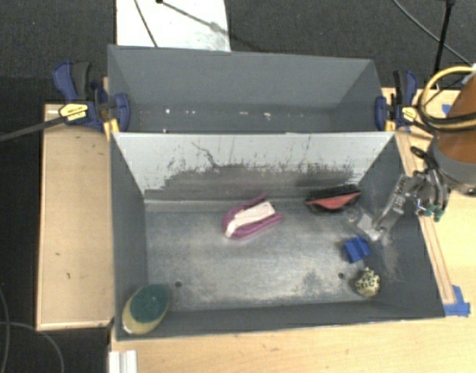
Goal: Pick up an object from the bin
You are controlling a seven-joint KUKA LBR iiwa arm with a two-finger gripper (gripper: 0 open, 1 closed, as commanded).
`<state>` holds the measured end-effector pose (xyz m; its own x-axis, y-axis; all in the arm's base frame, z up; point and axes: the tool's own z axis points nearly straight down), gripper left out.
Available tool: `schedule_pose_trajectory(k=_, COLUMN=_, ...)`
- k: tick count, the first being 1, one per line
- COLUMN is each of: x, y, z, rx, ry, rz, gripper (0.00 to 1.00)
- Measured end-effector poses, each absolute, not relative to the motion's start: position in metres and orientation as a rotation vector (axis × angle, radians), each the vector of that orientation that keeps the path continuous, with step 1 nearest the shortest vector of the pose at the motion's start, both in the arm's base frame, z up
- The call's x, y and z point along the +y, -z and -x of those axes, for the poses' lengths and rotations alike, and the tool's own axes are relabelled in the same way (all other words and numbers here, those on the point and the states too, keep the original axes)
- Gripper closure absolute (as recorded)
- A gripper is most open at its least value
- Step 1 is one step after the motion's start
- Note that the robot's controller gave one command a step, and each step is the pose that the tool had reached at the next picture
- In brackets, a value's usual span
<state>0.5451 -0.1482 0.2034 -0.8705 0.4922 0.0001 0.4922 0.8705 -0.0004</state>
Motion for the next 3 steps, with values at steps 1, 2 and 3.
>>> schedule_pose_trajectory(k=1, x=-0.148, y=-0.205, z=-0.546, rx=-3.041, ry=0.000, rz=0.799, gripper=0.00)
schedule_pose_trajectory(k=2, x=-0.129, y=-0.117, z=-0.543, rx=-2.940, ry=0.002, rz=1.100, gripper=0.00)
schedule_pose_trajectory(k=3, x=-0.057, y=-0.067, z=-0.583, rx=-2.953, ry=-0.005, rz=1.059, gripper=0.00)
